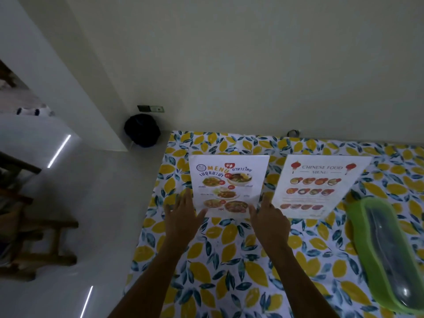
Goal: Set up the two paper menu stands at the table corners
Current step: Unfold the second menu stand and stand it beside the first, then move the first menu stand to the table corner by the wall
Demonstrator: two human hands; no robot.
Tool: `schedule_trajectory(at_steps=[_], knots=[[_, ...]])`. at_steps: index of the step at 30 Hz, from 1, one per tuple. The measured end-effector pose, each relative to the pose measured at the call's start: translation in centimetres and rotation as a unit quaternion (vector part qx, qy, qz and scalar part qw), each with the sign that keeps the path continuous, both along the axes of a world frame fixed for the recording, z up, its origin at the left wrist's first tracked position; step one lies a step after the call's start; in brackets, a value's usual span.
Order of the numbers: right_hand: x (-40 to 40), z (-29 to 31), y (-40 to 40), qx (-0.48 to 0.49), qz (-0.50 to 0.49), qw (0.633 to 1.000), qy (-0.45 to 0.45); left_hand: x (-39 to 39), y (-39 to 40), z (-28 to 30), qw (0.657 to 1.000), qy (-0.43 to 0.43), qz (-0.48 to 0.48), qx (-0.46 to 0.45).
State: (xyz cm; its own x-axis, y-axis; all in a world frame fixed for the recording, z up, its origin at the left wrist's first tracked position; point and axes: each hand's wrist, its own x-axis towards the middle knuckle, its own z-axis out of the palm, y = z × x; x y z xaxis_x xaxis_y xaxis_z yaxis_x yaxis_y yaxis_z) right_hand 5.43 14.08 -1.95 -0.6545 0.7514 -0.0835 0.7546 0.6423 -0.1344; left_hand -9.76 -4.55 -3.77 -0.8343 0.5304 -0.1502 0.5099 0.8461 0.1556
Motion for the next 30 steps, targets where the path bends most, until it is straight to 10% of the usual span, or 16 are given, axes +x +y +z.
schedule_trajectory(at_steps=[22,30], knots=[[-16.6,3.7,3.9,0.048,0.040,0.983,0.170,-20.3,0.7,5.1,0.987,0.114,-0.050,0.098],[-27.6,2.4,8.0,0.023,0.036,0.985,0.166,-31.8,5.3,5.3,0.988,0.013,-0.020,0.152]])
